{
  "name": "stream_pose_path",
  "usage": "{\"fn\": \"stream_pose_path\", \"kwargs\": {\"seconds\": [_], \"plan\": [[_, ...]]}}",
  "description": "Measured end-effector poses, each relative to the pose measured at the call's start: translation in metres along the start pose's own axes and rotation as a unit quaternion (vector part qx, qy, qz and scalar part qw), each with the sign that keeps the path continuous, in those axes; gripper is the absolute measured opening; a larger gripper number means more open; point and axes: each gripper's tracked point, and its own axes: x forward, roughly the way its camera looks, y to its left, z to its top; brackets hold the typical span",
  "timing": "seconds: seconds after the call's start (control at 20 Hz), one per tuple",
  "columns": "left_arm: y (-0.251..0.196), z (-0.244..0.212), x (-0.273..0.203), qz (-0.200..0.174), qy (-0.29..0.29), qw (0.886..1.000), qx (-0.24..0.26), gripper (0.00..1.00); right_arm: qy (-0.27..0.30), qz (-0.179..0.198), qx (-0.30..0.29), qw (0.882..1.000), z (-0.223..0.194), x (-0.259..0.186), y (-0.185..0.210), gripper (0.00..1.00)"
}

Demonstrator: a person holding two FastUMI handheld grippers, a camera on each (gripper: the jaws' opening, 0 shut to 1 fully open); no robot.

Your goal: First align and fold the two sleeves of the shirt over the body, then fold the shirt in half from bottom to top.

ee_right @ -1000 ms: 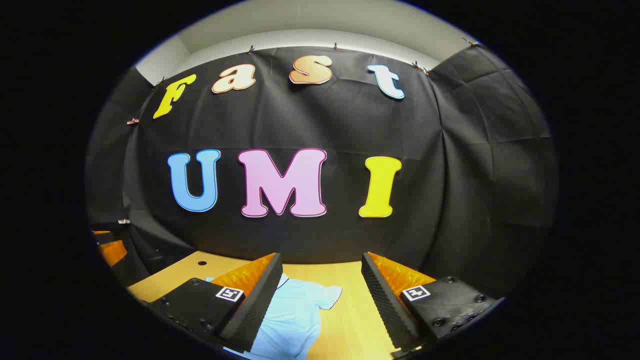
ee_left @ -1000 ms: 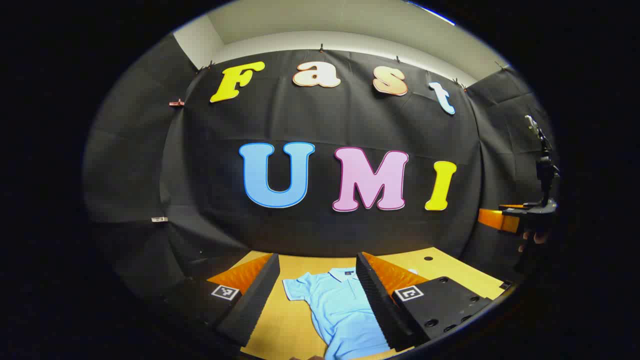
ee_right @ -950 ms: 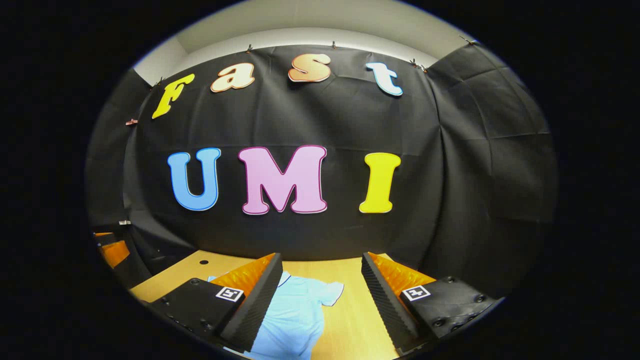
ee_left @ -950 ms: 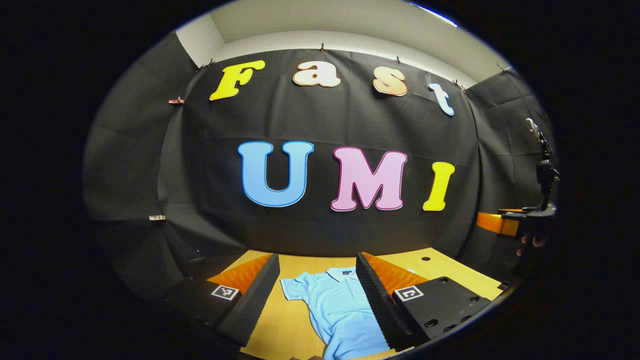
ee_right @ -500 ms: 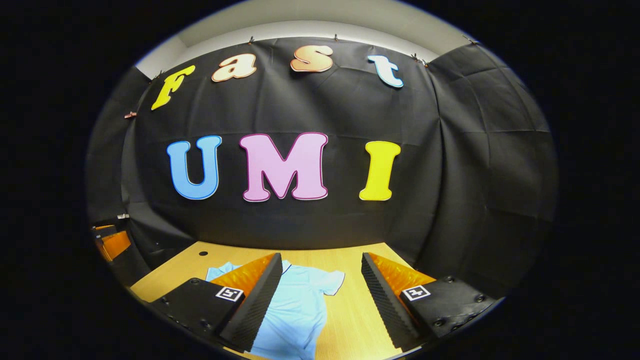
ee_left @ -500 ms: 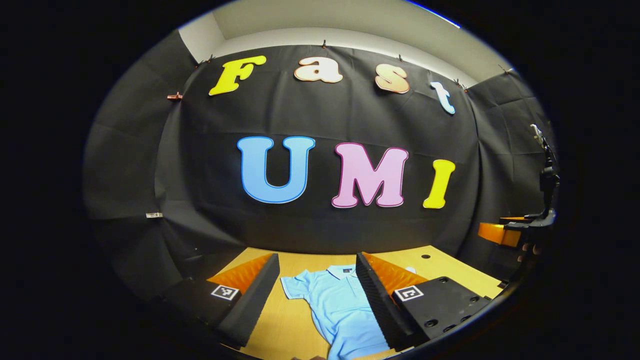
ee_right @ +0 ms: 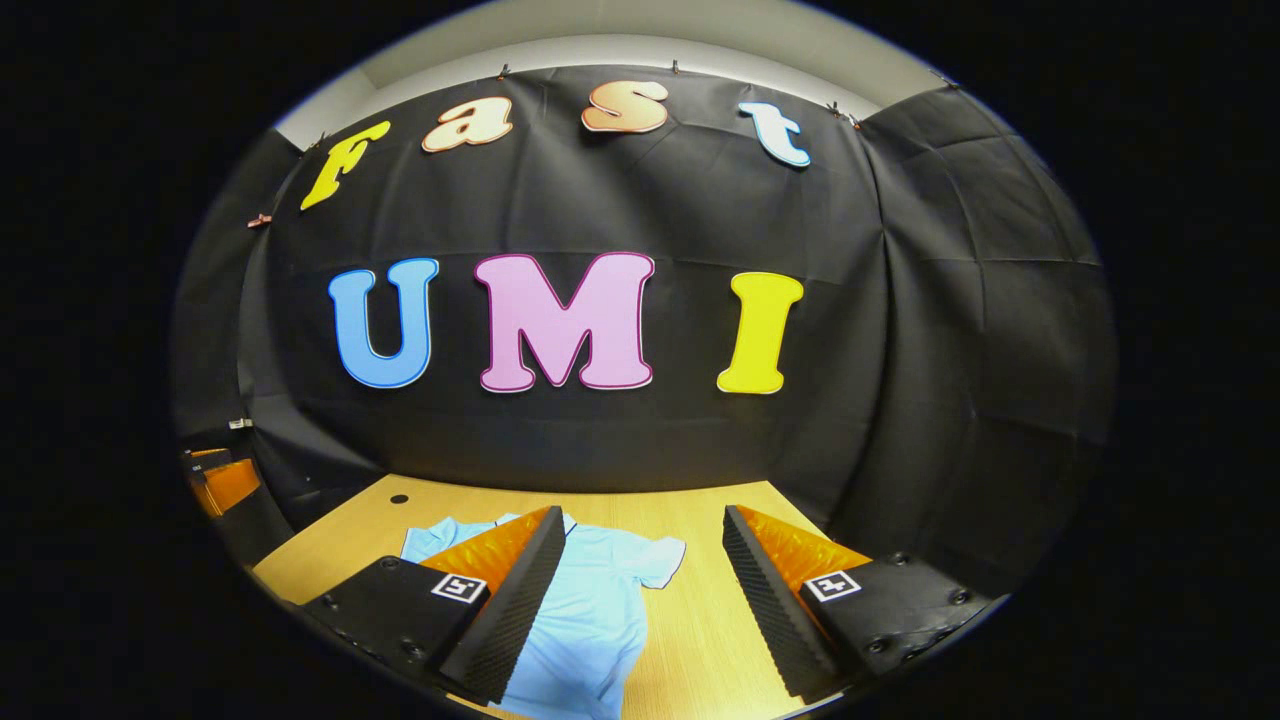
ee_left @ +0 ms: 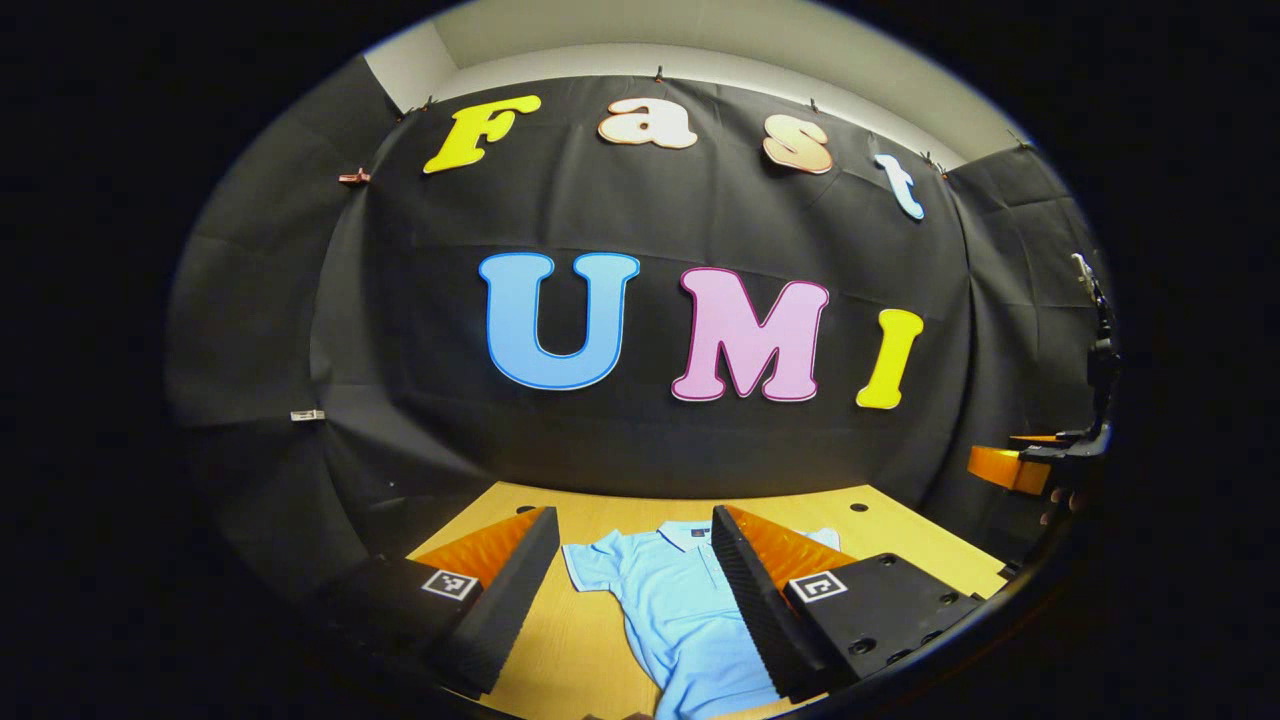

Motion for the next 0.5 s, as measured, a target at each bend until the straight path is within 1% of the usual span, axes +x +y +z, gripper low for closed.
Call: {"fn": "stream_pose_path", "kwargs": {"seconds": [0.35, 0.5], "plan": [[-0.001, -0.008, 0.009, 0.005, 0.011, 1.000, 0.006, 0.97, 0.034, 0.004, -0.005, 0.999, -0.021, 0.027, -0.004, 0.99], [-0.003, -0.012, 0.014, 0.005, 0.017, 1.000, 0.011, 0.97, 0.051, 0.011, -0.007, 0.999, -0.032, 0.041, -0.003, 0.99]]}}
